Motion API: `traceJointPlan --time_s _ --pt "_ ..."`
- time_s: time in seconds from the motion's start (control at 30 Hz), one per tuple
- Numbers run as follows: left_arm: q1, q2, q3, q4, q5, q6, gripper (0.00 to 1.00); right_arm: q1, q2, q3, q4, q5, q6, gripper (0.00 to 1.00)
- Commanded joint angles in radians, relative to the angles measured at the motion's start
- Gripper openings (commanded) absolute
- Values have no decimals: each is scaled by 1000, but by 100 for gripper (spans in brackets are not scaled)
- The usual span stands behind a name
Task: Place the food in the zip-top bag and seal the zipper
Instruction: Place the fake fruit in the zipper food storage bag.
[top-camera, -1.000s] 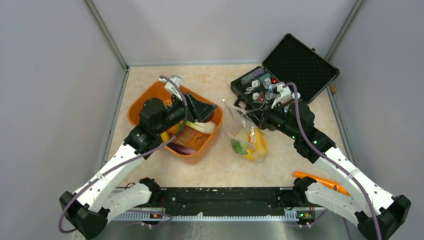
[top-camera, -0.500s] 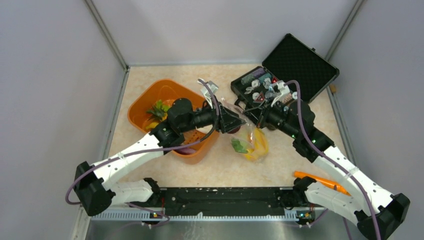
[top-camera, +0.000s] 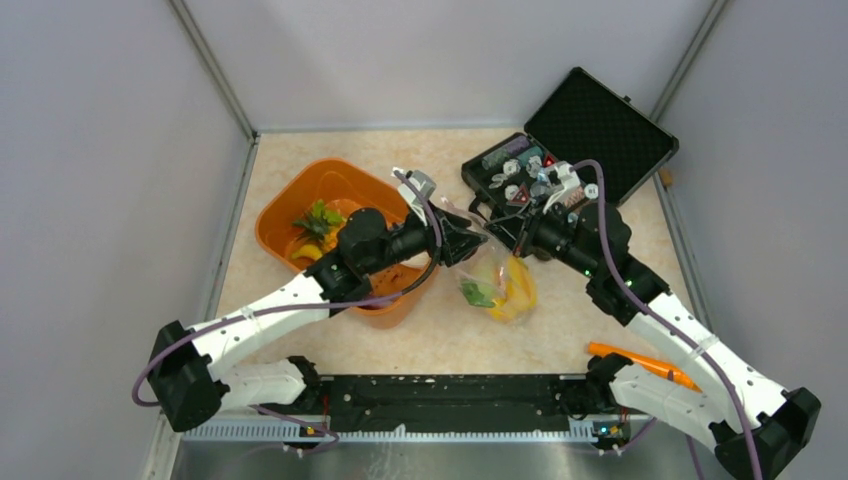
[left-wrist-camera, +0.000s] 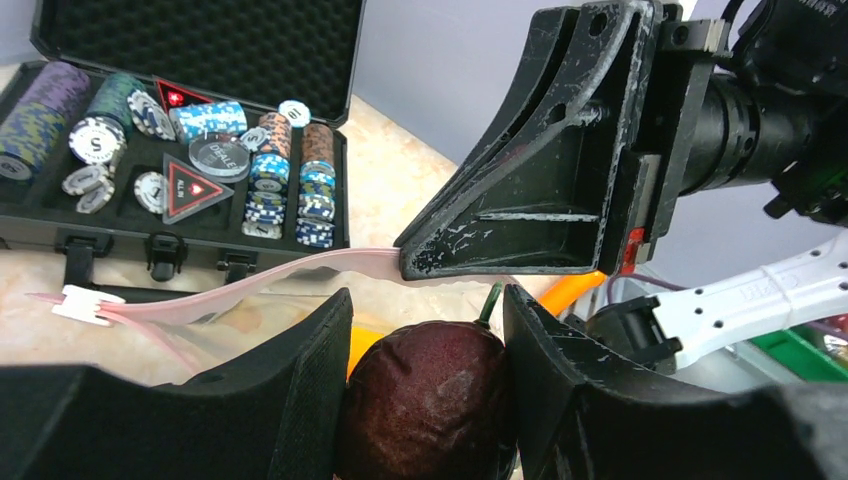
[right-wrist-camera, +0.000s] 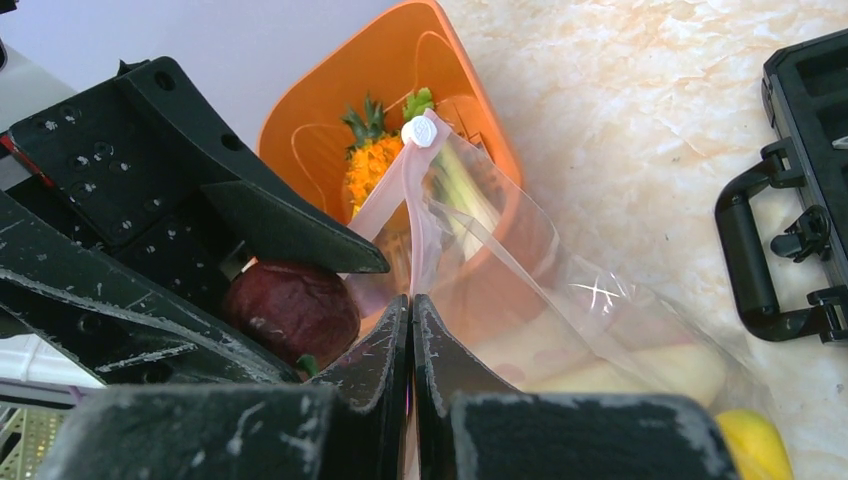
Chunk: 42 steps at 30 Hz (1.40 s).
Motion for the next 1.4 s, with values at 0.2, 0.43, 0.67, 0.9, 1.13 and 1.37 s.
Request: traceJointPlan --time_s 0.2,0.43,0.67,0.9,1.13,1.37 --pt "-8 43 162 -228 48 277 50 -3 -58 9 51 52 50 0" --pt "-8 32 108 -125 29 245 61 -3 -65 10 66 44 78 0" --pt "-8 54 139 -136 42 221 70 -3 -70 10 50 44 77 0" --pt "-8 46 165 -214 -28 230 68 -3 -78 4 46 52 68 0" --pt "-10 107 292 -476 -124 290 66 -3 -80 9 45 53 56 0" --pt "-14 41 249 -421 -185 275 71 -3 -83 6 35 63 55 0"
